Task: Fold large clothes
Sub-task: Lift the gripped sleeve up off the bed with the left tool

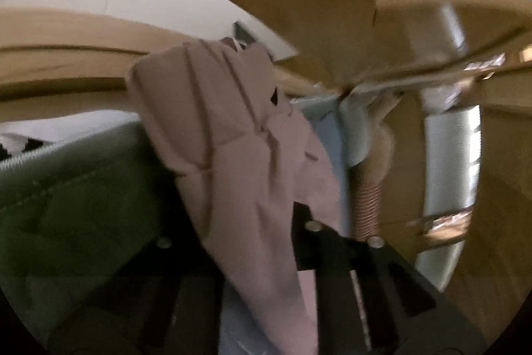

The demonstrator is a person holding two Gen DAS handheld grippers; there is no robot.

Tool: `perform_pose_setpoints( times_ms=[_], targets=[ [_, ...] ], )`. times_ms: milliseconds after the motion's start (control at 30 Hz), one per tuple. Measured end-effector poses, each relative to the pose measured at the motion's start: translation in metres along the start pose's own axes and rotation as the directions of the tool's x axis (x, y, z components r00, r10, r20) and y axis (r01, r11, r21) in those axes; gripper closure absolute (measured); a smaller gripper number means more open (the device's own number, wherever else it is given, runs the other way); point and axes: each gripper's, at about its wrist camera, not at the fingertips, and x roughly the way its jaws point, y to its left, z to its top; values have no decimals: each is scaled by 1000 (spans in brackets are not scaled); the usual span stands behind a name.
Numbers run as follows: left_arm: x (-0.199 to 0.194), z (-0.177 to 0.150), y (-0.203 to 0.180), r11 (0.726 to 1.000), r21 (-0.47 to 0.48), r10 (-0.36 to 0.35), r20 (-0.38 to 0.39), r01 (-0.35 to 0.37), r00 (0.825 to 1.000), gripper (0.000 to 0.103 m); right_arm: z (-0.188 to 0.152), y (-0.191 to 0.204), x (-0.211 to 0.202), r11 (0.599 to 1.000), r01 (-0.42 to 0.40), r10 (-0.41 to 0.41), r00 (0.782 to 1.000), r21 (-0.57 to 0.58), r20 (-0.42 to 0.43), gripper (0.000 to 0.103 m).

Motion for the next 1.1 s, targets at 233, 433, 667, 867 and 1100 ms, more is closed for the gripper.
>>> perform_pose_setpoints(
  times_ms=[233,433,667,867,1100],
  targets=[
    [-4,-1,-16,997,60,58,-3,-57,998,100,-1,3,7,1000,0,-1,1000,-19,-14,1],
    [-17,-4,-43,993,117,30,38,-34,999,101,-1,6,7,1000,-3,3,1000,-31,-12,1],
    [-35,-11,-73,986,167,-19,59,9,998,101,-1,-1,1,1000,4,-4,1000,-14,8,1],
    [-58,-36,-139,954,295,-70,60,50,996,101,0,-14,-11,1000,11,-11,999,25,31,1],
    [-106,-120,-265,835,537,-175,52,120,983,101,1,-27,-25,999,5,-8,998,53,56,1]
  ],
)
